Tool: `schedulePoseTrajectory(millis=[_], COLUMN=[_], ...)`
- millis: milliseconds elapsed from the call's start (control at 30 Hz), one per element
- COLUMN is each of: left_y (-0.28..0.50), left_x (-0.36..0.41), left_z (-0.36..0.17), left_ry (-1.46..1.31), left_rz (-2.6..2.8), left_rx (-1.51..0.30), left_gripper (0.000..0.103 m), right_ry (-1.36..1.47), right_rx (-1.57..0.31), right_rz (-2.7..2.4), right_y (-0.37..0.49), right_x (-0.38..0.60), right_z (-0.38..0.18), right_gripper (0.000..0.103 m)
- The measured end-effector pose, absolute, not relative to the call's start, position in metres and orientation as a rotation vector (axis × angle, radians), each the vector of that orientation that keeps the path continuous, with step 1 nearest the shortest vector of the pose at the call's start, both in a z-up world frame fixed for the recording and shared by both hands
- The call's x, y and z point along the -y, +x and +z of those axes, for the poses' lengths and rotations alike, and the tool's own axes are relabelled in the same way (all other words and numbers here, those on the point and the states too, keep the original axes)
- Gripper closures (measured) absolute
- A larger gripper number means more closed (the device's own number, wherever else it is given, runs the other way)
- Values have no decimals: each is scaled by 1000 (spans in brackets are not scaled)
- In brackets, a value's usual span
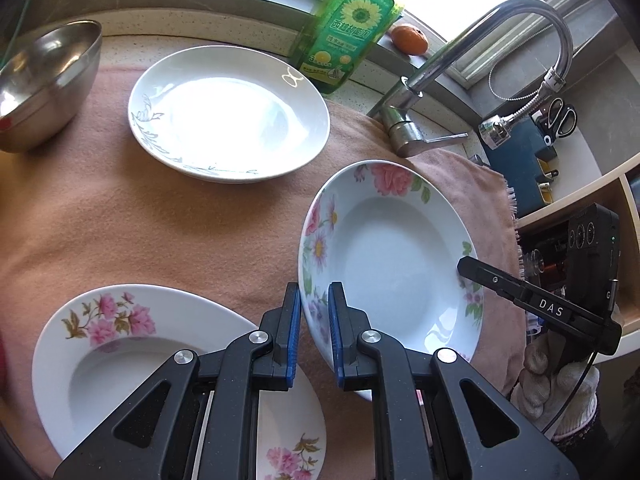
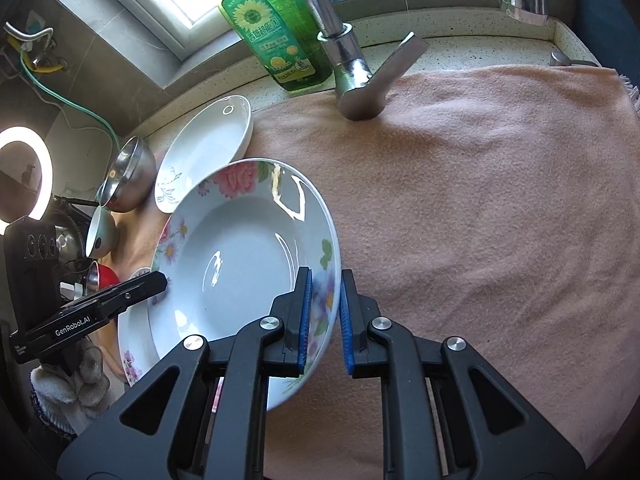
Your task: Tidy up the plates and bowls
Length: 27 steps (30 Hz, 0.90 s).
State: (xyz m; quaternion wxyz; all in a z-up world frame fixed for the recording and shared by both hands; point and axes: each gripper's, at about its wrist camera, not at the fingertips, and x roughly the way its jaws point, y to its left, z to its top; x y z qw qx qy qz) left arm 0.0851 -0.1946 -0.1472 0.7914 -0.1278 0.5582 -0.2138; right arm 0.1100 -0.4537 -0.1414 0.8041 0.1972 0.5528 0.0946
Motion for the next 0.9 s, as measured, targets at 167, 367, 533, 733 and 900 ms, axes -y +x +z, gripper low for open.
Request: schedulePoseTrajectory(millis=[167,367,533,733,900], left_y=[76,64,55,42,27], left_x=[177,150,131,111,92], left_z=[-138,-131,-128,-127,-127], left_ry=[-292,-332,-354,-372,-382], left_rz=[-434,-394,-358,-316,-279], left_rx=[-1175,-1153,-1138,-1134,-1127], left_gripper=[92,92,92,92,92], right_ry=[401,374,353,317,293], right_rx=[-1174,-1179,-1191,-1204,-1221], right_rz=[245,302,344,390,437], right_y=[109,106,102,96,90], right_x=[435,407,387,363,341], right_z=[-131,-124,-123,-123,-127], right_gripper=[90,90,90,90,90])
